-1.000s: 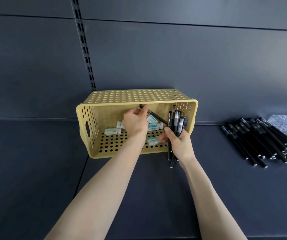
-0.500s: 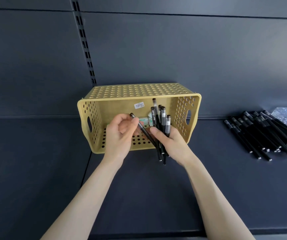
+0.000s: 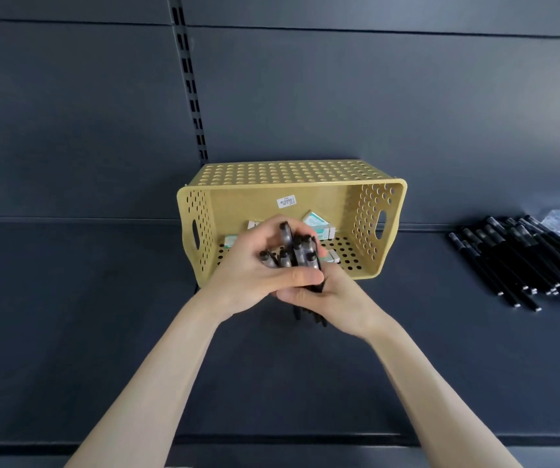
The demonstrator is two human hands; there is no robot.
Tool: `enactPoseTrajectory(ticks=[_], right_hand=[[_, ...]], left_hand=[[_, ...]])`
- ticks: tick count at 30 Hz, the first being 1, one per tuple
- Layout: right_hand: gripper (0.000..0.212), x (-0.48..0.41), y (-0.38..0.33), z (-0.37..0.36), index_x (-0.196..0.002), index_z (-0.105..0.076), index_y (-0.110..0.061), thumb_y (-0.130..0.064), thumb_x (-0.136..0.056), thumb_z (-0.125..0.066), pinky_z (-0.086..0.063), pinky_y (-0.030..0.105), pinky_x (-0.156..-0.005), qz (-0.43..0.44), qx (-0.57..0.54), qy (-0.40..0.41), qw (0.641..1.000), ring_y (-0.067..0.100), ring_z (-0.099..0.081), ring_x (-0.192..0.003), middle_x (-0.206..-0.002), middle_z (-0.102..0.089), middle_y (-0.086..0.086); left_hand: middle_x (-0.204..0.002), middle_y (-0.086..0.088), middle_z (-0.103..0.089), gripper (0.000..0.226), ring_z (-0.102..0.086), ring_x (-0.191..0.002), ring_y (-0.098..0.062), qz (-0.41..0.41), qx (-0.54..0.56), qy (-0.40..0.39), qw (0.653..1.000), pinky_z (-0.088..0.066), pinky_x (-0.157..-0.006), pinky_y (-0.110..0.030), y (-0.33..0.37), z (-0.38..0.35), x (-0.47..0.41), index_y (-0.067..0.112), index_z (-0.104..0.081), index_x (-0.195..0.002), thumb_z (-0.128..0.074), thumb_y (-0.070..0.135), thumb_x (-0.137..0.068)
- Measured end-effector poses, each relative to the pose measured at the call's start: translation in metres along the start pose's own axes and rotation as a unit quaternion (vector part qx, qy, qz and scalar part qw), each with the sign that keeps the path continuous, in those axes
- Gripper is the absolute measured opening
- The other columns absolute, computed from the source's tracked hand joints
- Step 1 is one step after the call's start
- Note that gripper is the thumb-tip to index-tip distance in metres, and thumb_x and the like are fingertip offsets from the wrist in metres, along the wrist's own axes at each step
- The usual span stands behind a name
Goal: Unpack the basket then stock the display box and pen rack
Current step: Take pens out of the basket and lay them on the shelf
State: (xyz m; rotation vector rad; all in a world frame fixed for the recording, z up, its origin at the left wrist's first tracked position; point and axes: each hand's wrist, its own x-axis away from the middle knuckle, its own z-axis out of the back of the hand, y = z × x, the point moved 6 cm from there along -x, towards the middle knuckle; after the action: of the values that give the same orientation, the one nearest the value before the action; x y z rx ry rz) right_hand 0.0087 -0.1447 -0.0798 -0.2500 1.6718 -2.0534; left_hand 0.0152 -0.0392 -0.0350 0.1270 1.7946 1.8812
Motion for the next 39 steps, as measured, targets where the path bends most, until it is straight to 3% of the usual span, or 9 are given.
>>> enactPoseTrajectory(ticks=[5, 9, 14, 17, 23, 27, 30, 36, 39], right_hand=[[0.004, 0.007, 0.027, -0.009, -0.094, -0.062, -0.013, -0.016, -0.091, -0.060, -0.046, 0.020, -0.086, -0.093, 0.011, -0.030, 0.995, 0.007, -0.062, -0.093, -0.091, -0.065, -0.007], [0.014, 0.013, 0.019, -0.006, -0.080, -0.060, -0.019, -0.018, -0.093, -0.057, -0.044, 0.010, -0.069, -0.107, -0.004, -0.030, 0.994, 0.001, -0.059, -0.073, -0.088, -0.063, 0.008], [0.013, 0.049, 0.011, 0.015, -0.092, -0.055, -0.002, -0.015, -0.095, -0.053, -0.042, 0.018, -0.058, -0.091, -0.066, 0.018, 0.993, 0.012, -0.049, -0.054, -0.068, -0.059, -0.004], [0.034, 0.079, 0.013, 0.033, -0.102, -0.048, 0.012, -0.021, -0.096, -0.052, -0.039, 0.021, -0.055, -0.097, -0.076, 0.046, 0.991, 0.014, -0.040, -0.052, -0.065, -0.052, -0.001], [0.028, 0.146, 0.016, 0.093, -0.107, -0.051, 0.002, -0.023, -0.096, -0.051, -0.039, 0.026, -0.053, -0.106, -0.121, 0.118, 0.980, 0.014, -0.043, -0.052, -0.067, -0.053, 0.000], [0.026, 0.200, 0.026, 0.147, -0.110, -0.044, -0.003, -0.025, -0.097, -0.050, -0.039, 0.027, -0.052, -0.125, -0.095, 0.171, 0.973, 0.016, -0.045, -0.052, -0.071, -0.059, 0.004], [0.018, 0.232, 0.036, 0.196, -0.103, -0.044, -0.009, -0.025, -0.097, -0.049, -0.038, 0.027, -0.049, -0.141, -0.051, 0.211, 0.966, 0.017, -0.044, -0.051, -0.071, -0.060, 0.002], [0.017, 0.241, 0.048, 0.273, -0.092, -0.049, -0.009, -0.025, -0.095, -0.052, -0.043, 0.025, -0.047, -0.156, 0.023, 0.245, 0.957, 0.010, -0.048, -0.048, -0.064, -0.050, 0.000], [0.030, 0.226, 0.049, 0.310, -0.098, -0.048, 0.000, -0.029, -0.095, -0.051, -0.049, 0.030, -0.054, -0.158, 0.110, 0.241, 0.951, 0.014, -0.054, -0.047, -0.070, -0.053, 0.005]], left_hand=[[-0.088, -0.010, -0.072, 0.013, -0.066, -0.092, -0.036, 0.051, -0.010, -0.016, 0.999, -0.053, -0.081, -0.058, -0.014, -0.003, -0.001, 0.009, -0.066, -0.088, -0.075, 0.009, -0.078], [-0.084, -0.008, -0.072, 0.003, -0.067, -0.081, -0.033, 0.063, 0.023, 0.001, 0.998, -0.048, -0.070, -0.064, -0.018, -0.005, -0.004, 0.019, -0.066, -0.082, -0.069, 0.020, -0.083], [-0.078, -0.005, -0.070, 0.009, -0.066, -0.081, -0.020, 0.066, 0.119, 0.067, 0.988, -0.050, -0.082, -0.039, -0.028, -0.029, -0.008, 0.025, -0.069, -0.074, -0.066, 0.024, -0.083], [-0.083, -0.006, -0.071, 0.006, -0.068, -0.087, -0.023, 0.083, 0.166, 0.056, 0.981, -0.051, -0.085, -0.044, -0.034, -0.064, -0.009, 0.024, -0.071, -0.080, -0.068, 0.029, -0.081], [-0.113, -0.012, -0.069, 0.036, -0.063, -0.112, -0.025, 0.113, 0.228, -0.028, 0.967, -0.039, -0.099, -0.057, -0.034, -0.158, -0.026, 0.006, -0.058, -0.114, -0.057, 0.031, -0.088], [-0.107, -0.009, -0.071, 0.026, -0.066, -0.106, -0.023, 0.116, 0.176, -0.021, 0.977, -0.047, -0.094, -0.037, -0.041, -0.231, -0.047, 0.012, -0.066, -0.103, -0.055, 0.031, -0.089], [-0.110, -0.007, -0.070, 0.034, -0.064, -0.107, -0.021, 0.138, 0.142, -0.027, 0.980, -0.043, -0.099, -0.036, -0.051, -0.287, -0.061, 0.013, -0.064, -0.110, -0.057, 0.040, -0.091], [-0.084, 0.016, -0.069, 0.016, -0.058, -0.074, 0.003, 0.129, 0.066, 0.040, 0.989, -0.044, -0.067, -0.015, -0.054, -0.329, -0.110, 0.024, -0.068, -0.104, -0.060, 0.031, -0.092], [-0.078, 0.012, -0.069, 0.013, -0.055, -0.064, 0.000, 0.115, 0.066, 0.065, 0.989, -0.043, -0.055, -0.014, -0.054, -0.335, -0.147, 0.020, -0.070, -0.100, -0.065, 0.025, -0.090]])
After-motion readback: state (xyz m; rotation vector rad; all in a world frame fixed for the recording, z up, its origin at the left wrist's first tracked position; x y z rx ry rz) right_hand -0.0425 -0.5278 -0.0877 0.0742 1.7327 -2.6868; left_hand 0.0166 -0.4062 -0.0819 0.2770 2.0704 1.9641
